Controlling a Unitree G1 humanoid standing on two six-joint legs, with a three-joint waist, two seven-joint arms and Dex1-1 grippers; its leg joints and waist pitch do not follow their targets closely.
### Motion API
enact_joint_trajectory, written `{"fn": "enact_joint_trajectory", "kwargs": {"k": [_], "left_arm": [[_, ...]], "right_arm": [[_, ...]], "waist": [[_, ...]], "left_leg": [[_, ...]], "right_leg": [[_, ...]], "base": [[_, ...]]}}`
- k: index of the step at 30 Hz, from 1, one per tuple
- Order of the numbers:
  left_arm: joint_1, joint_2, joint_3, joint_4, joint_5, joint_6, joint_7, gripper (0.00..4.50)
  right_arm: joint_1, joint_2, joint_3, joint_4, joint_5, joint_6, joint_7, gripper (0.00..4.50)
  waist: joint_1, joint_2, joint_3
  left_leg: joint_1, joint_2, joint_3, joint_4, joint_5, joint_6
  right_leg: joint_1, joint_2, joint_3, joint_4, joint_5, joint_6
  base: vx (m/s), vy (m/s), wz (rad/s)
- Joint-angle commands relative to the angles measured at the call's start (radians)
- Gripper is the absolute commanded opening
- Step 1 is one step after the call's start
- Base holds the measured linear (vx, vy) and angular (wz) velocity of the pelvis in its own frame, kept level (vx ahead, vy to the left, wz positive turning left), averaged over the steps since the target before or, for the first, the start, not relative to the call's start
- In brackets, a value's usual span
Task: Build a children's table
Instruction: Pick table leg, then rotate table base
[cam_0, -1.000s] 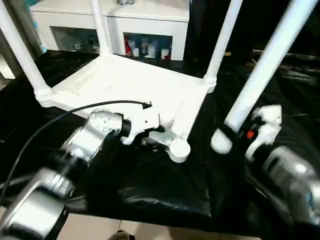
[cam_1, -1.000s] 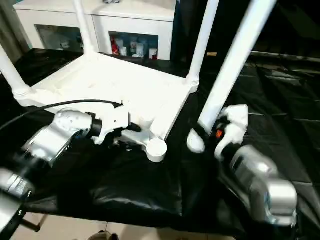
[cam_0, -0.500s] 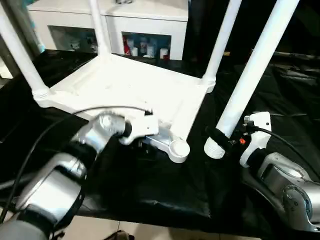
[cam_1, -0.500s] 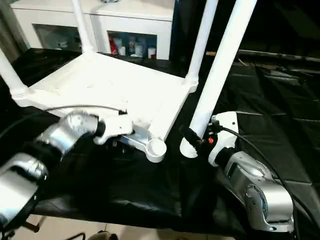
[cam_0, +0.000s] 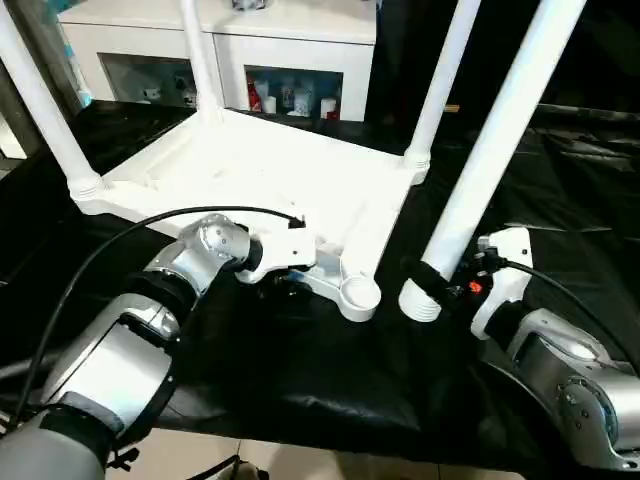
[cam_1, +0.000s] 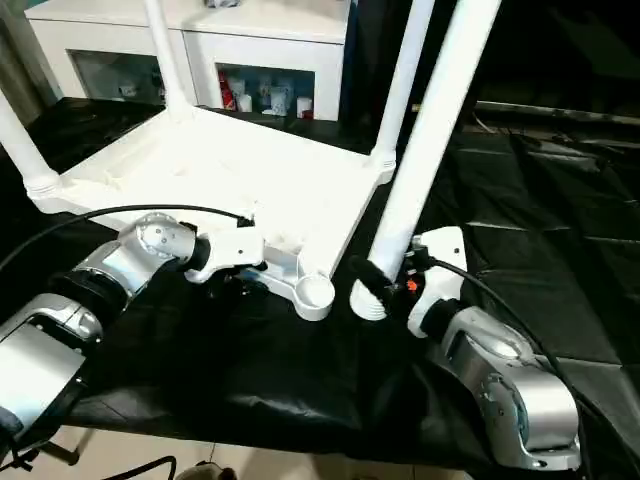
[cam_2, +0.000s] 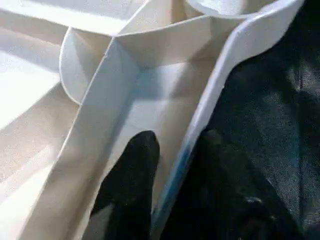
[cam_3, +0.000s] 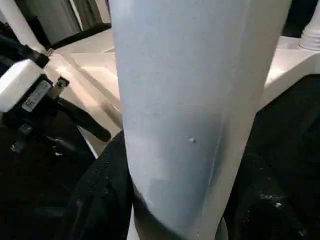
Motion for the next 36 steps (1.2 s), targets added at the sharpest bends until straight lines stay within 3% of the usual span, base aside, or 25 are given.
{"fn": "enact_joint_trajectory", "kwargs": {"k": [1, 12, 14, 16, 18, 19, 22, 24, 25, 29, 30, 32, 33, 34, 36], "left_arm": [[-0.025, -0.004, 0.014, 0.011, 0.002, -0.005, -0.003, 1.3], [-0.037, 0.014, -0.048, -0.013, 0.055, 0.044, -0.243, 0.63], [-0.033, 0.017, -0.061, -0.049, 0.059, 0.091, -0.318, 0.41], [-0.027, 0.011, -0.052, -0.067, 0.043, 0.11, -0.339, 0.37], [-0.004, -0.037, 0.012, -0.079, -0.01, 0.224, -0.265, 0.17], [-0.002, -0.041, 0.016, -0.077, -0.012, 0.232, -0.255, 0.17], [0.021, -0.064, 0.053, -0.078, -0.025, 0.3, -0.183, 0.05], [0.041, -0.075, 0.076, -0.1, -0.036, 0.354, -0.144, 0.03], [0.06, -0.086, 0.099, -0.123, -0.05, 0.395, -0.102, 0.01], [0.133, -0.11, 0.169, -0.239, -0.077, 0.519, 0.012, 0.0], [0.15, -0.111, 0.173, -0.268, -0.076, 0.528, 0.022, 0.0], [0.203, -0.107, 0.168, -0.35, -0.066, 0.495, 0.04, 0.0], [0.228, -0.104, 0.16, -0.389, -0.056, 0.466, 0.046, 0.0], [0.244, -0.101, 0.153, -0.418, -0.051, 0.454, 0.05, 0.0], [0.268, -0.1, 0.147, -0.458, -0.051, 0.422, 0.053, 0.0]], "right_arm": [[0.007, -0.004, 0.005, -0.018, -0.002, -0.01, 0.001, 1.91], [-0.001, -0.025, 0.01, -0.004, -0.012, -0.014, 0.02, 1.91], [-0.006, -0.033, 0.006, 0.001, -0.015, -0.016, 0.024, 1.91], [-0.008, -0.036, 0.005, 0.003, -0.015, -0.017, 0.025, 1.91], [-0.006, -0.027, -0.008, 0.003, -0.006, -0.006, 0.007, 1.91], [-0.006, -0.024, -0.01, 0.003, -0.004, -0.004, 0.005, 1.91], [-0.006, -0.005, -0.029, -0.001, 0.019, 0.017, -0.017, 1.91], [-0.006, -0.001, -0.032, -0.001, 0.022, 0.026, -0.024, 1.91], [-0.006, 0.002, -0.034, 0.0, 0.023, 0.03, -0.028, 1.91], [-0.015, 0.019, -0.036, 0.015, 0.022, 0.029, -0.047, 1.91], [-0.02, 0.022, -0.037, 0.021, 0.021, 0.027, -0.051, 1.91], [-0.034, 0.032, -0.043, 0.04, 0.014, 0.027, -0.069, 1.91], [-0.045, 0.036, -0.046, 0.054, 0.009, 0.026, -0.078, 1.91], [-0.053, 0.038, -0.047, 0.062, 0.006, 0.025, -0.084, 1.91], [-0.068, 0.044, -0.053, 0.078, -0.004, -0.003, -0.095, 1.91]], "waist": [[-0.001, -0.002, -0.072], [-0.004, -0.006, -0.077], [-0.004, 0.001, -0.077], [-0.004, -0.002, -0.075], [-0.005, -0.001, -0.073], [-0.003, -0.002, -0.072], [0.001, -0.004, -0.07], [-0.004, -0.006, -0.067], [-0.008, -0.012, -0.066], [-0.02, -0.014, -0.063], [-0.026, -0.019, -0.063], [-0.031, -0.015, -0.064], [-0.035, -0.02, -0.063], [-0.034, -0.014, -0.065], [-0.037, -0.016, -0.062]], "left_leg": [[0.034, 0.01, -0.013, -0.082, -0.374, -0.049], [0.029, 0.01, -0.007, -0.076, -0.283, -0.016], [0.032, 0.011, -0.007, -0.076, -0.279, -0.015], [0.032, 0.011, -0.005, -0.076, -0.285, -0.015], [0.035, 0.012, -0.004, -0.076, -0.308, -0.022], [0.037, 0.011, -0.004, -0.076, -0.315, -0.02], [0.037, 0.01, -0.006, -0.079, -0.353, -0.022], [0.03, 0.008, -0.011, -0.083, -0.362, -0.028], [0.026, 0.007, -0.013, -0.085, -0.364, -0.03], [0.034, 0.004, -0.013, -0.081, -0.397, -0.025], [0.03, 0.003, -0.014, -0.082, -0.394, -0.021], [0.026, 0.003, -0.019, -0.084, -0.392, -0.021], [0.024, 0.003, -0.018, -0.086, -0.391, -0.018], [0.038, 0.006, -0.017, -0.083, -0.412, -0.02], [0.036, 0.003, -0.016, -0.083, -0.428, -0.022]], "right_leg": [[0.037, -0.024, 0.016, -0.074, -0.329, -0.17], [0.045, -0.024, 0.017, -0.06, -0.209, -0.212], [0.045, -0.025, 0.018, -0.058, -0.19, -0.228], [0.046, -0.024, 0.019, -0.059, -0.191, -0.234], [0.044, -0.024, 0.019, -0.058, -0.204, -0.245], [0.043, -0.024, 0.019, -0.061, -0.218, -0.244], [0.042, -0.026, 0.017, -0.072, -0.307, -0.219], [0.048, -0.027, 0.015, -0.076, -0.355, -0.193], [0.051, -0.026, 0.013, -0.077, -0.38, -0.178], [0.041, -0.026, 0.009, -0.092, -0.487, -0.15], [0.041, -0.025, 0.007, -0.096, -0.506, -0.141], [0.042, -0.023, 0.004, -0.097, -0.523, -0.125], [0.04, -0.022, 0.003, -0.1, -0.528, -0.118], [0.028, -0.021, 0.006, -0.103, -0.527, -0.12], [0.026, -0.018, 0.004, -0.105, -0.541, -0.113]], "base": [[0.0, 0.0, 0.0], [0.0, 0.0, 0.0], [0.0, 0.0, 0.0], [0.0, 0.0, 0.0], [0.0, 0.0, 0.0], [0.0, 0.0, 0.0], [0.0, 0.0, 0.0], [0.0, 0.0, 0.0], [0.0, 0.0, 0.0], [0.0, 0.0, 0.0], [0.0, 0.0, 0.0], [0.0, 0.0, 0.0], [0.0, 0.0, 0.0], [0.0, 0.0, 0.0], [0.0, 0.0, 0.0]]}}
